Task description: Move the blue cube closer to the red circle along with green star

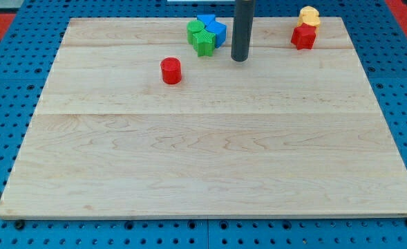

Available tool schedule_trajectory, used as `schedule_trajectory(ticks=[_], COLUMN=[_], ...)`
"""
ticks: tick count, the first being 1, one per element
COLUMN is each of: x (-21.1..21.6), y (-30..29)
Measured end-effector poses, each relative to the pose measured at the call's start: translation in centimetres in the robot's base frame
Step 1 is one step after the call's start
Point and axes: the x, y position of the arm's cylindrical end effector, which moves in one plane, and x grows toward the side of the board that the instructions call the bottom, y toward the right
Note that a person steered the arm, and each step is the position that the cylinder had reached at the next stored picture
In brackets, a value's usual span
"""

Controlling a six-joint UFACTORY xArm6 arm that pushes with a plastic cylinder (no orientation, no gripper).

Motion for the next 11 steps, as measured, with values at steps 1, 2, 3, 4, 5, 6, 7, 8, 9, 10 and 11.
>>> schedule_trajectory(ticks=[1,2,3,4,5,6,7,8,9,10,11], x=[-0.5,-2.1,-4.0,-6.2,-8.9,-9.5,-8.1,-6.0,-4.2,-3.4,-2.8], y=[0.4,0.4,0.4,0.4,0.3,-0.9,-3.2,-6.2,-8.6,-11.0,-13.2])
